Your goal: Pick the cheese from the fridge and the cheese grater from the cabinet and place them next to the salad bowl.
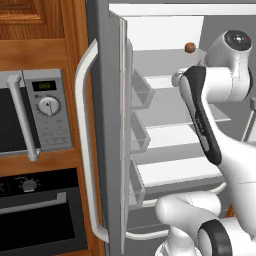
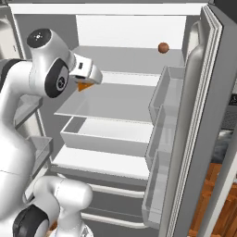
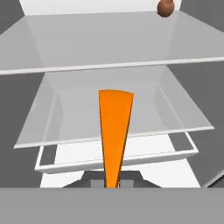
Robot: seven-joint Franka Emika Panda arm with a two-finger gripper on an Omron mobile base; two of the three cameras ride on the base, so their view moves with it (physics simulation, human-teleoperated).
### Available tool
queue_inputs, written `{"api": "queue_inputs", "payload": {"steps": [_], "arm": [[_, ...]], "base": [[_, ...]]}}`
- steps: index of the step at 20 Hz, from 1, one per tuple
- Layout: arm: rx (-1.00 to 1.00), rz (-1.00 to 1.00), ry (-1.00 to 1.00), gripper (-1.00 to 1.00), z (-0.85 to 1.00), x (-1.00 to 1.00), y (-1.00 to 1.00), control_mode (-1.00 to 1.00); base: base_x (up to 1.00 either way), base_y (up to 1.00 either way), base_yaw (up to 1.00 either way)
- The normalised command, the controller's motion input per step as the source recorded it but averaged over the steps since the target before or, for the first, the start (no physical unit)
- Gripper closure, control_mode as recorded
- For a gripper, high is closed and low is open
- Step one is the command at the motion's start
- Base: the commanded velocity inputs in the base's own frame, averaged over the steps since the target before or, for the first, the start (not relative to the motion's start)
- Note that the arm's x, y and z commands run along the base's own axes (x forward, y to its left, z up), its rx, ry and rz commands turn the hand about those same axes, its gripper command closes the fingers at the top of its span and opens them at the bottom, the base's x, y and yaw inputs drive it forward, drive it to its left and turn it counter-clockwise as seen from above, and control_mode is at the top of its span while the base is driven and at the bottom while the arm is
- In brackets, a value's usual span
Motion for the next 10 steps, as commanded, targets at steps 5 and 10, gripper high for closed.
{"api": "queue_inputs", "payload": {"steps": [5,10], "arm": [[0.00,0.16,-0.01,1.00,-0.09,-0.39,0.01,-1.00],[-0.01,0.15,0.13,1.00,0.00,-0.04,0.11,-1.00]], "base": [[0.00,0.00,0.00],[0.00,0.00,0.00]]}}
